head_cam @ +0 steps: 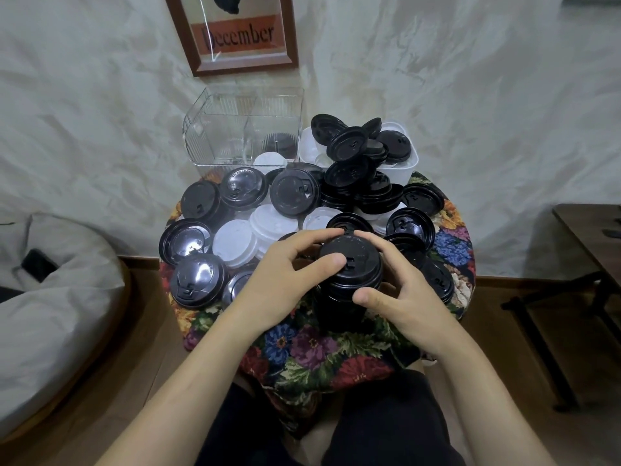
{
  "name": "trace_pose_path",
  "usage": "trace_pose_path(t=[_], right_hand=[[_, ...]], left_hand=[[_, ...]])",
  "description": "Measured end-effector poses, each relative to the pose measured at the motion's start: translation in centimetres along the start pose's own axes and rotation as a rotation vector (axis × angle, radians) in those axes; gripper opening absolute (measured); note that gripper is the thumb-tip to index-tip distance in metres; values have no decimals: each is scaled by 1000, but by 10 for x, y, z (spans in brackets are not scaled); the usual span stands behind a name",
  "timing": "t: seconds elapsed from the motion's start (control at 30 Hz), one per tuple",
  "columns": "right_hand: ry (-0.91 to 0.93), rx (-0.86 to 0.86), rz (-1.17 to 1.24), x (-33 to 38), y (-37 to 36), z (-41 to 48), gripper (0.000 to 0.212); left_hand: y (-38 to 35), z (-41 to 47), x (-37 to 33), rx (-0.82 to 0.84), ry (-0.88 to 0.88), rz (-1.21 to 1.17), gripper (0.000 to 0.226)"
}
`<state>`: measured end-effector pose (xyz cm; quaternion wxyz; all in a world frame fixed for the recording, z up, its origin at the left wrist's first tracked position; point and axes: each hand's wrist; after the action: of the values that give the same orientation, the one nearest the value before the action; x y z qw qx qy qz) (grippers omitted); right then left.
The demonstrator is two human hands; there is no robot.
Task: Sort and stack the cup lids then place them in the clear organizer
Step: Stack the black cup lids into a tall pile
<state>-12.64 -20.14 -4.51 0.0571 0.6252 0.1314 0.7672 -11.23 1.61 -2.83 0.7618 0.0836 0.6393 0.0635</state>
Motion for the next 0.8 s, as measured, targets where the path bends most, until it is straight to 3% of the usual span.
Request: trace_pose_path(t=[0.23, 0.4, 0.8], right_hand=[[1, -10, 6, -2, -2, 0, 76], [0, -10, 7, -1, -1, 0, 69], [0, 1, 18, 1, 0, 2, 67]], left_hand=[[-1, -1, 1, 25, -12, 22, 51], [3, -7, 7, 192, 25, 58, 83], [-3, -11, 17, 92, 23, 62, 88]])
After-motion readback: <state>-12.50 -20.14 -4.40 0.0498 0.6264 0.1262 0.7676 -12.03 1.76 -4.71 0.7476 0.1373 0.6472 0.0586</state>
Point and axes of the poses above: each hand's wrist, its own z-axis towards the middle knuckle, its own y-axis out of the back of the hand, x = y × z, and after that the axes turned 13 degrees about -x, right-handed
